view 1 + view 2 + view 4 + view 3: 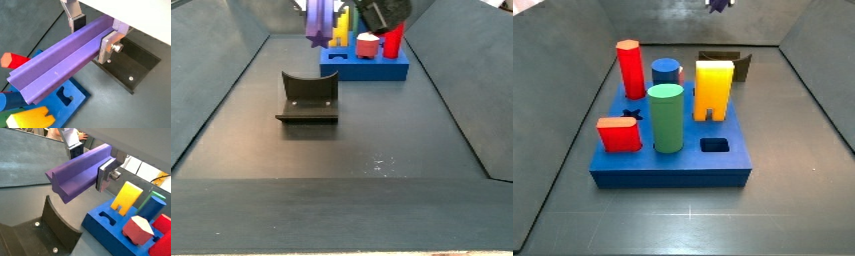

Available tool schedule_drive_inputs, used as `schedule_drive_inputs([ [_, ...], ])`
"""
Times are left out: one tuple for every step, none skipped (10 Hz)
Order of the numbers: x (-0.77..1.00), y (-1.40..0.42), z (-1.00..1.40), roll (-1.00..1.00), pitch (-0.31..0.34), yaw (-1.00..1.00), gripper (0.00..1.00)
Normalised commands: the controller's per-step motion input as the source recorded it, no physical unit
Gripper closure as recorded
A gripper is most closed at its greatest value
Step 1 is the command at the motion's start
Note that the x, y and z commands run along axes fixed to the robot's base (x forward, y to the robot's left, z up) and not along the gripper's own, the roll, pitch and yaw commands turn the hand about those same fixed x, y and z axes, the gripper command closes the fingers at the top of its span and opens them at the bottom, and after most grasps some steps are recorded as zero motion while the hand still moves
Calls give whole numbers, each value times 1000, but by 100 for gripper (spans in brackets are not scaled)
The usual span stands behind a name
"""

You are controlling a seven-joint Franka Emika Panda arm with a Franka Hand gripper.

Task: Pick up the star object. Move up. Place the star object on the fixture. Regrasp the star object. Move to above the board. Insert the star object.
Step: Place the star object on the fixture.

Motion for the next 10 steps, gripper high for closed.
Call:
schedule_drive_inputs([
  [399,34,-13,-174,46,-115,100],
  [358,36,-14,-170,41,-106,100],
  [270,38,-16,-165,36,-88,100],
  [243,37,-17,-164,37,-82,100],
  [201,35,-14,-165,40,-76,100],
  [161,132,-1000,-1000,147,-67,100],
  [151,137,-1000,-1000,146,-74,100],
  [159,139,-1000,-1000,161,-109,100],
  [184,131,-1000,-922,169,-143,100],
  [202,133,-1000,-760,146,-158,100],
])
